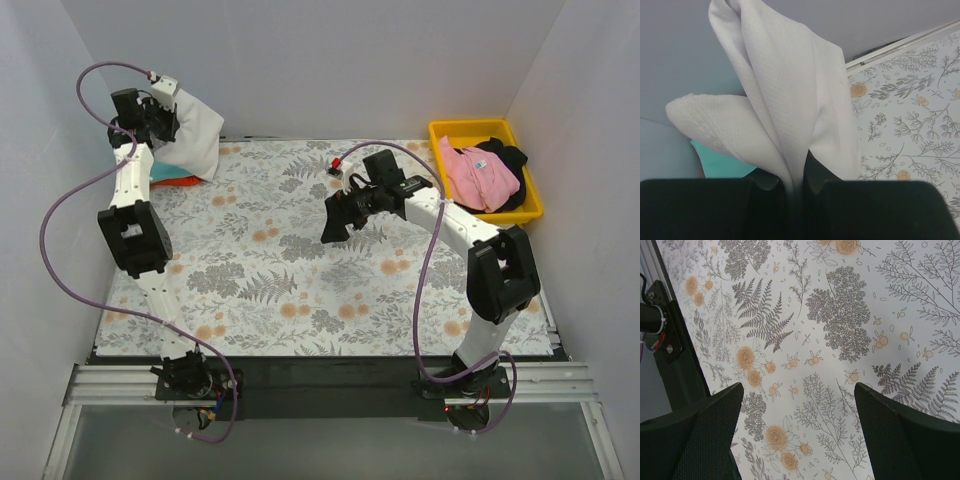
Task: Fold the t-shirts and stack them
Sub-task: Neatly place the folded tshirt to the corner
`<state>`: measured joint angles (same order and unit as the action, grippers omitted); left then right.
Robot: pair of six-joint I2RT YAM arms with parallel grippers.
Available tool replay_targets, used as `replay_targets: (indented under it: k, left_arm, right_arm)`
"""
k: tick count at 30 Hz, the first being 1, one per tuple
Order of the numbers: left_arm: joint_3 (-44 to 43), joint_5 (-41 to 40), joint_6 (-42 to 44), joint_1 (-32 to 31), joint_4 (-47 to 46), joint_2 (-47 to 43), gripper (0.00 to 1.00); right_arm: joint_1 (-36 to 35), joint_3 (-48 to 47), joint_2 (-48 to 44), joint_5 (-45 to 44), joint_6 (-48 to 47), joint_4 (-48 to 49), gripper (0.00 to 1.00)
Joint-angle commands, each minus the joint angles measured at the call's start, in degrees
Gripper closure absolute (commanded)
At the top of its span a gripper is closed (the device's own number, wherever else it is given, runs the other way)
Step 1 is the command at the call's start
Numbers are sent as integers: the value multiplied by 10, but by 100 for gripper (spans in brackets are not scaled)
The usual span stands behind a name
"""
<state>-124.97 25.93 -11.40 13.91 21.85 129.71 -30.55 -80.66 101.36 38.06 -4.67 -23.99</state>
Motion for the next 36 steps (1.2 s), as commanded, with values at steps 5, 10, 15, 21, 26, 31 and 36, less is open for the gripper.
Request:
replay_targets:
  k: [5, 10, 15, 21, 26, 31, 36]
  left_arm:
    - [9, -28, 20, 16, -37, -12, 100]
    - [36, -47, 37, 22, -109, 1, 100]
    - [16, -64, 47, 23, -133, 42, 100]
    - [-13, -89, 64, 32, -146, 83, 100]
    - [-5, -127, 84, 38, -171, 101, 93]
    - [-34, -145, 73, 39, -180, 110, 56]
    - [-58, -139, 17, 41, -192, 76, 19]
  right_arm:
    - [-1, -1, 12, 17, -1, -3, 3]
    - [-3, 2, 21, 21, 0, -4, 3]
    - [-6, -2, 28, 19, -1, -5, 3]
    - [-9, 2, 31, 18, -3, -8, 3]
    - [-14, -1, 30, 17, -3, -11, 2]
    - [-14, -2, 23, 15, -3, -11, 2]
    - [-12, -13, 9, -25, -5, -14, 2]
